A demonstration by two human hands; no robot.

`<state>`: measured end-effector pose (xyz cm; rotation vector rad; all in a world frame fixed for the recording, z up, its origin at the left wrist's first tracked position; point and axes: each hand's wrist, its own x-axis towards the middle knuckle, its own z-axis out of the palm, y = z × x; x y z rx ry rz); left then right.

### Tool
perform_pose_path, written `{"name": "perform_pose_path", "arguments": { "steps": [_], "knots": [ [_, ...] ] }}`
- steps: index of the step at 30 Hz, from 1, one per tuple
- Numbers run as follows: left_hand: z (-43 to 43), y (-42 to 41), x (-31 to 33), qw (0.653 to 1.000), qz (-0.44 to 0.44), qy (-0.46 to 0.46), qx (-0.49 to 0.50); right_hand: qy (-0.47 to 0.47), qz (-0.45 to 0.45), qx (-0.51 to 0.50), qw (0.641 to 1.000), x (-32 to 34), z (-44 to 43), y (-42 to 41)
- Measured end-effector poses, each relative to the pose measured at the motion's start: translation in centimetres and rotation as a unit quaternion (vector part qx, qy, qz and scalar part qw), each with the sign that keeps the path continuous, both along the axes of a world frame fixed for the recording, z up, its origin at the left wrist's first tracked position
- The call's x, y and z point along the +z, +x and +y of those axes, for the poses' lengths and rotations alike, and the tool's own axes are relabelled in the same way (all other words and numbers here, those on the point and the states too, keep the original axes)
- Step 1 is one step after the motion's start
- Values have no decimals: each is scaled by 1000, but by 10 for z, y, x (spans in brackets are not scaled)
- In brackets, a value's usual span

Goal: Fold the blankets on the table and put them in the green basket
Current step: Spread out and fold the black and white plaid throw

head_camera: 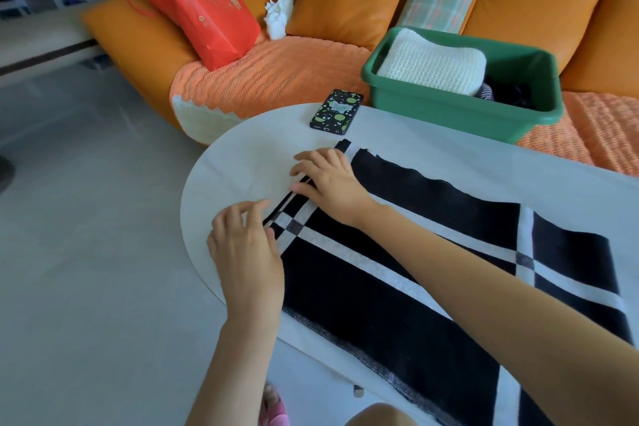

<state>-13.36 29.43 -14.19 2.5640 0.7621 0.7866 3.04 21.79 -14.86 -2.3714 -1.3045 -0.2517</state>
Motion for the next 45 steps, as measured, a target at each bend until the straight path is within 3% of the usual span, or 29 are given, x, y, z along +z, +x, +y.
{"name": "perform_pose_path", "arguments": {
  "steps": [3, 6, 10, 16, 18, 21, 25, 30, 33, 40, 45],
  "knots": [
    [-8, 4, -5, 990, 0, -2, -143, 25, 47, -80, 995, 17, -28, -17],
    [-8, 3, -23, 965, 101, 73, -229, -52, 88, -117, 988, 22, -66, -53],
    [-3, -1, -33, 947, 179, 152, -220, -198, 84, -141, 966, 1, -117, -77],
    [-17, -11, -33, 956, 182, 134, -189, -214, 104, -149, 960, 5, -137, -69],
    [-26, -18, -30, 957, 193, 119, -179, -226, 96, -200, 949, 10, -161, -73],
    [-29, -27, -29, 951, 225, 106, -184, -180, 109, -347, 914, 17, -221, -88],
    [-35, -16, -8, 950, 220, 99, -198, -16, 232, -531, 815, 24, -289, -114],
    [-51, 29, 0, 922, 223, 152, -278, 83, 314, -557, 765, 29, -317, -119],
    [-46, 41, -14, 910, 257, 147, -291, 68, 308, -544, 777, 29, -326, -117],
    [-49, 41, -20, 929, 248, 117, -248, 209, 323, -536, 751, 36, -335, -105],
    [-47, 38, -20, 937, 219, 83, -259, 209, 309, -514, 772, 55, -315, -86]
  ]
}}
